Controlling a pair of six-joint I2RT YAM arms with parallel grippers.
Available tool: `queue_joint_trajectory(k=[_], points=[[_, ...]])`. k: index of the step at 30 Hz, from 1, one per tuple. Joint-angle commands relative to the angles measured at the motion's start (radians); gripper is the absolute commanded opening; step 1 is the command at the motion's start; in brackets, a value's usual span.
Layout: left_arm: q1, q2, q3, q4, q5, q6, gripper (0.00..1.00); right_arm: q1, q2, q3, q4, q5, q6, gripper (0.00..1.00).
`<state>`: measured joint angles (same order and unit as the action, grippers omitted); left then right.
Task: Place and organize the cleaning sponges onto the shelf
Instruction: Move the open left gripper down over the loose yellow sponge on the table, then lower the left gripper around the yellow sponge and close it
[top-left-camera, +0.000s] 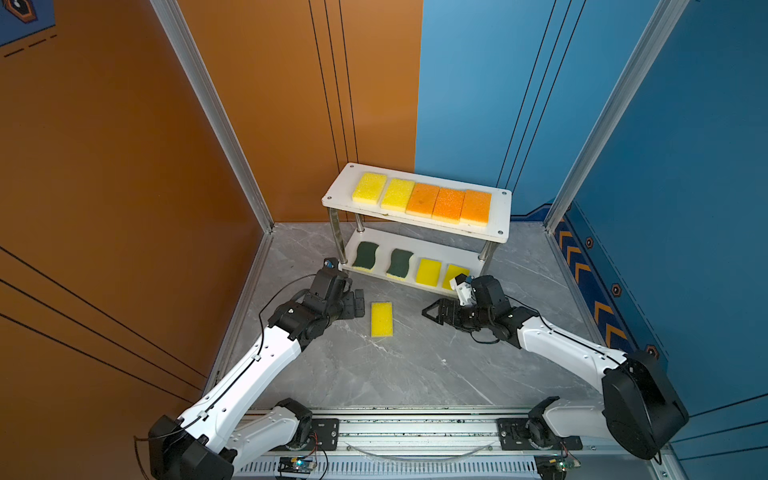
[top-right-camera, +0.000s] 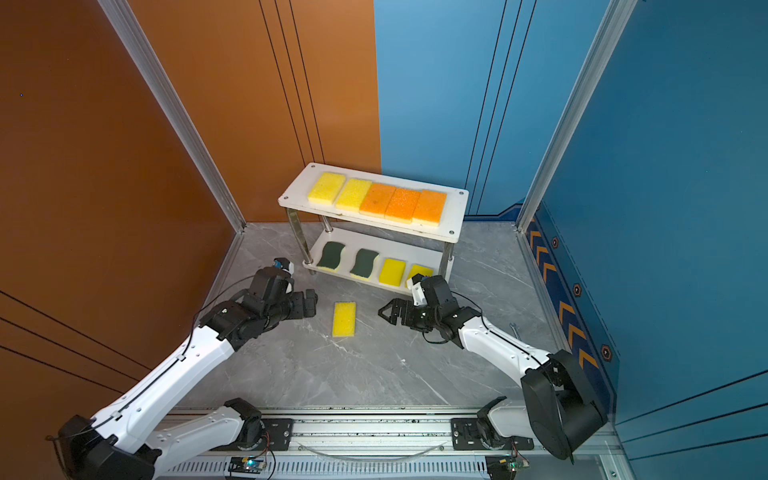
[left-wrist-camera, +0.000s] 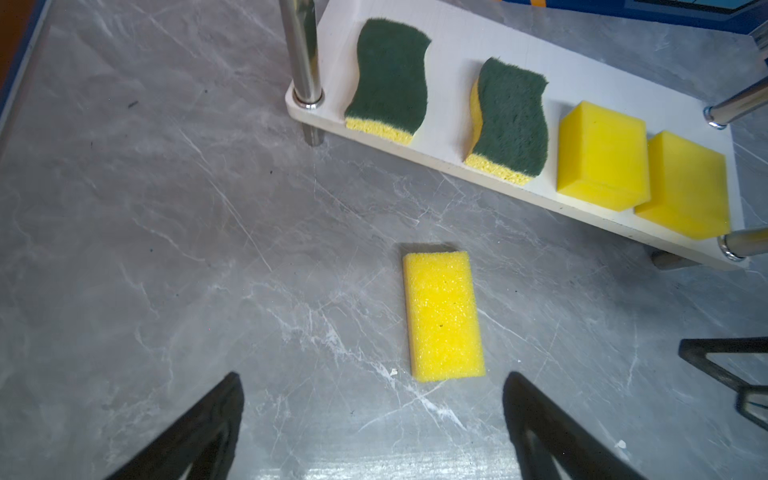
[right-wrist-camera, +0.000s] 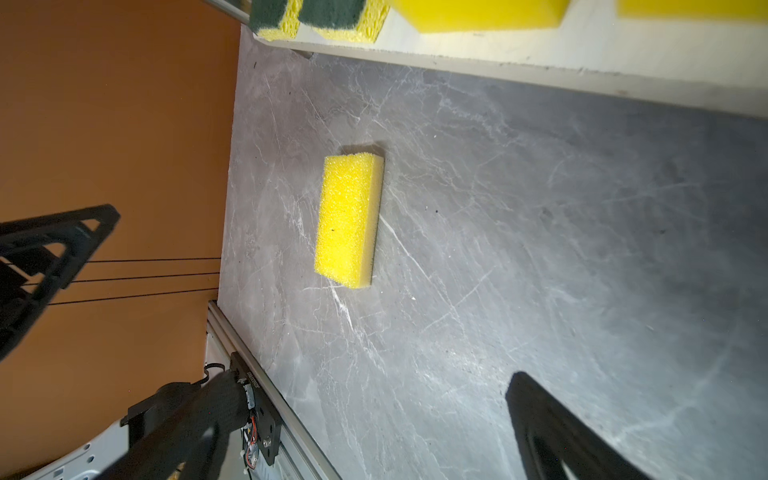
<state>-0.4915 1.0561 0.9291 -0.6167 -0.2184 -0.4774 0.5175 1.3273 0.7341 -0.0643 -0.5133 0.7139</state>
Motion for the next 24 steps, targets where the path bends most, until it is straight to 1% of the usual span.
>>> queue_joint_trajectory(k=[1,3,6,10,13,17,21,24], points=[[-0.03,-0.007,-0.067,0.092,0.006,-0.089,0.98,0.007,-0.021,0.03,-0.052,0.041,-0.019,1.0],[-0.044,0.001,-0.109,0.154,0.023,-0.11,0.97,0.008,-0.026,0.031,-0.054,0.05,-0.015,1.0],[-0.064,0.021,-0.159,0.261,0.07,-0.11,0.98,0.009,-0.031,0.03,-0.061,0.059,-0.016,1.0],[-0.113,0.066,-0.194,0.343,0.066,-0.114,0.97,0.008,-0.038,0.031,-0.064,0.065,-0.016,1.0],[-0.164,0.111,-0.203,0.371,0.031,-0.124,0.97,0.007,-0.037,0.028,-0.063,0.069,-0.017,1.0],[-0.232,0.163,-0.195,0.363,-0.081,-0.132,0.97,0.007,-0.033,0.025,-0.064,0.067,-0.018,1.0],[-0.248,0.188,-0.197,0.323,-0.166,-0.213,0.98,0.004,-0.03,0.025,-0.064,0.063,-0.021,1.0],[-0.251,0.205,-0.207,0.321,-0.184,-0.256,0.97,0.003,-0.028,0.021,-0.059,0.062,-0.021,1.0]])
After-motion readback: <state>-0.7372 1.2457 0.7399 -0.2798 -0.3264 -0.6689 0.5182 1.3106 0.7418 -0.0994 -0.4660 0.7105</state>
